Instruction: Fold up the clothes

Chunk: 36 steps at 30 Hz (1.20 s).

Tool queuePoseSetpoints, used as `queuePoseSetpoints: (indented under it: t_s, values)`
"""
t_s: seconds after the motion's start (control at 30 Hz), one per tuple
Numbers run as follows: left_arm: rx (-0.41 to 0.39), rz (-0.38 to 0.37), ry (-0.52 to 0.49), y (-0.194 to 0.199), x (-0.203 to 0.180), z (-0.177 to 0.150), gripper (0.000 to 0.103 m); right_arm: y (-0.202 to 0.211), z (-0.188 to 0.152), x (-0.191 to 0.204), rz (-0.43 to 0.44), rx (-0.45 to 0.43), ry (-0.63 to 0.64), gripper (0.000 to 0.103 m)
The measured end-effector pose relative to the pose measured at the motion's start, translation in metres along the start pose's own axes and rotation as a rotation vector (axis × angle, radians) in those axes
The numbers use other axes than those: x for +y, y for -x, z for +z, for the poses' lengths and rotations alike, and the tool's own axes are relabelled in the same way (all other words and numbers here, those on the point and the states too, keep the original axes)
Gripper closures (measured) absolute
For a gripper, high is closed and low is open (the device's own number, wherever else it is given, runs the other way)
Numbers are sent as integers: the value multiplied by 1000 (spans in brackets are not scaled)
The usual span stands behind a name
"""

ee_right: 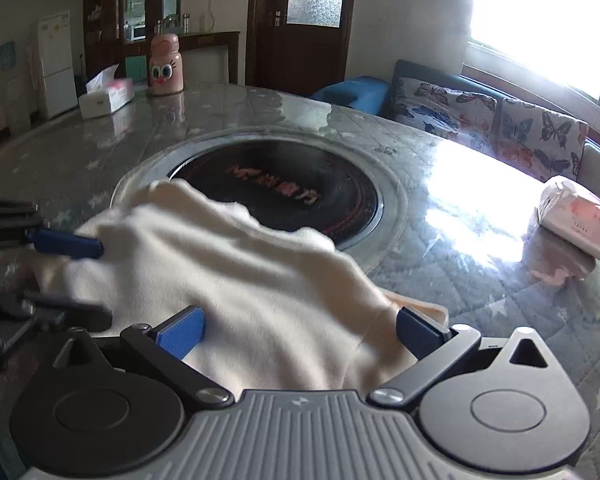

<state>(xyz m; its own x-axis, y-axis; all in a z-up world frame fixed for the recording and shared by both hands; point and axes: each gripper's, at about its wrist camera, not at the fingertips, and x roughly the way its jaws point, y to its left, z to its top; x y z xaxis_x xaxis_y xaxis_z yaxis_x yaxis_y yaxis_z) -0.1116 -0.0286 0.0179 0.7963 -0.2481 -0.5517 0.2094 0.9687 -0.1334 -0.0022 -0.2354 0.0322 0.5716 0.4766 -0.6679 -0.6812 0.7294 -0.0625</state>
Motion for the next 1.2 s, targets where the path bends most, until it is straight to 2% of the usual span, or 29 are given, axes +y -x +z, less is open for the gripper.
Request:
queuePoseSetpoints:
  t_s: [0.27, 0.43, 0.7, 0.9, 1.1, 1.2]
  values:
    - [-1, -28, 3, -1, 2, 0, 25, -34, 33, 1, -25, 36, 68, 0]
    - [-2, -42, 6, -1, 3, 0, 23, -65, 44, -3, -56, 101, 66, 0]
    - [-2, -59, 18, -1, 4, 2, 21, -65, 63, 6, 6, 72, 88, 0]
    - [-2, -68, 23, 1, 7, 1, 21, -92, 72, 29, 41, 110, 163, 0]
    - [-4, -79, 23, 8, 10, 4, 20, -83, 78, 25, 43, 90, 162, 0]
    - [-29, -77, 11, 17, 12, 10, 21, -70, 77, 20, 35, 69, 153, 0]
